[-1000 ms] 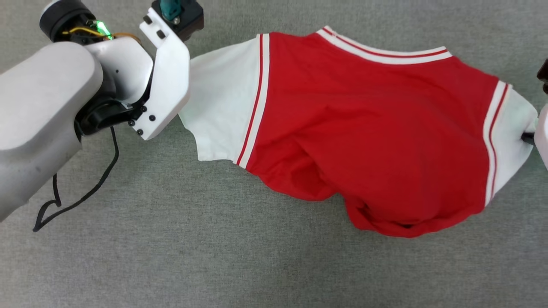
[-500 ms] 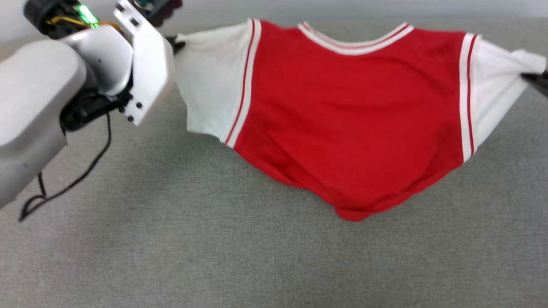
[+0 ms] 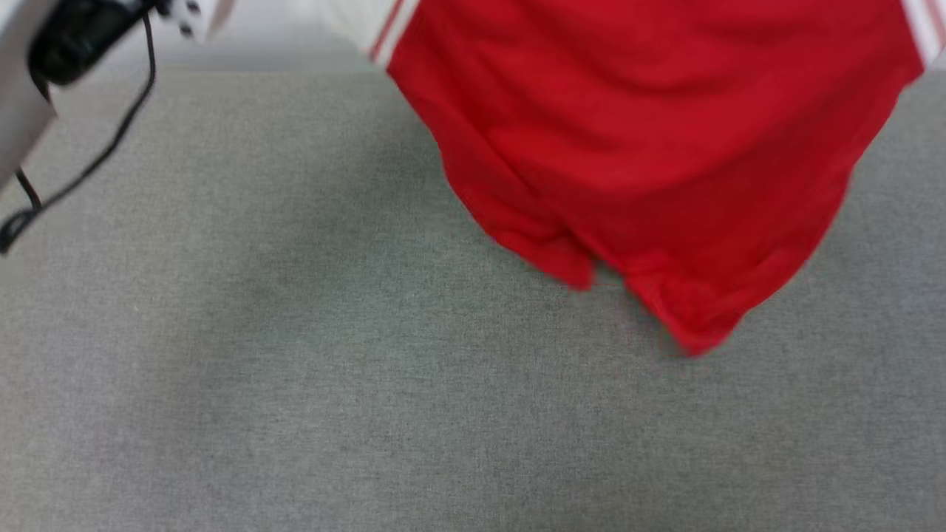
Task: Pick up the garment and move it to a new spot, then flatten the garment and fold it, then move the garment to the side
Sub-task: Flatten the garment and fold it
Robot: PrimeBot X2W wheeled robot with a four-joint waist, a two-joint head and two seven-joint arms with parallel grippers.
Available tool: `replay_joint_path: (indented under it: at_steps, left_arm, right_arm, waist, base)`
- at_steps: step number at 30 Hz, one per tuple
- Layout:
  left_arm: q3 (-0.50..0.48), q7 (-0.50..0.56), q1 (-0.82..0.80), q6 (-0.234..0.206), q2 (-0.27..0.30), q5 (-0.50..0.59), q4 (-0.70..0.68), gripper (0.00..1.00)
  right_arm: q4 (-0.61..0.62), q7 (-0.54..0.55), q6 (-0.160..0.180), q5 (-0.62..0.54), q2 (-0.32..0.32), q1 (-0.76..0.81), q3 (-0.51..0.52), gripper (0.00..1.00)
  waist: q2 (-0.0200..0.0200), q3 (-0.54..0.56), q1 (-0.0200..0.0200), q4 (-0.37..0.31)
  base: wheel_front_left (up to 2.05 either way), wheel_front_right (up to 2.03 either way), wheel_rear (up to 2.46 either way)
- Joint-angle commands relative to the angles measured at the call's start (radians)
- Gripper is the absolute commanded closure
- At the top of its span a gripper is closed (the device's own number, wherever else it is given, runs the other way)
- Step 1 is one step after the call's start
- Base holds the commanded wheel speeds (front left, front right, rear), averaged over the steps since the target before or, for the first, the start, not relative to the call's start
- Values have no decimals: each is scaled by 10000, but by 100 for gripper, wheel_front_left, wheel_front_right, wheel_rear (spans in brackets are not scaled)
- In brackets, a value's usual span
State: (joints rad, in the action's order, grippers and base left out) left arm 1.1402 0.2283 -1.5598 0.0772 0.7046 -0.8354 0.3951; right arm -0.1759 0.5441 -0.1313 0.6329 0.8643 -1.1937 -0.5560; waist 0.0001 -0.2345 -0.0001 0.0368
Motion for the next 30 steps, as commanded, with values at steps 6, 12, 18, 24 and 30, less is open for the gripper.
replay_joint_path:
  at_steps: [6,12,18,24,30]
  left_arm:
    - [-371,-766,-1182,-280,-351,639,854,100]
    - [-710,-1443,-2720,-383,-654,1271,1712,100]
    - [-1128,-2284,-4155,-596,-935,1676,2501,100]
    - [-1342,-2928,-5034,-480,-1245,1813,3304,100]
    - [-1277,-3337,-4949,-250,-1481,1737,4045,100]
  right_arm:
    - [-856,-402,11,-948,-684,-1765,131,100]
    - [-1829,-893,11,-1984,-1532,-3803,227,100]
    - [-2807,-1545,11,-3100,-2282,-5800,481,100]
    - [-3979,-2147,11,-3857,-2873,-7113,612,100]
    - [-5080,-2846,11,-3903,-3271,-7374,267,100]
  waist:
    - [-1,-919,1,36]
    - [-1,-2146,1,-40]
    - [-1,-3042,1,-58]
    - [-1,-3473,1,19]
    - [-1,-3701,1,113]
  base:
    - [0,0,0]
    - [0,0,0]
    - [0,0,0]
    - [0,0,0]
    - [0,0,0]
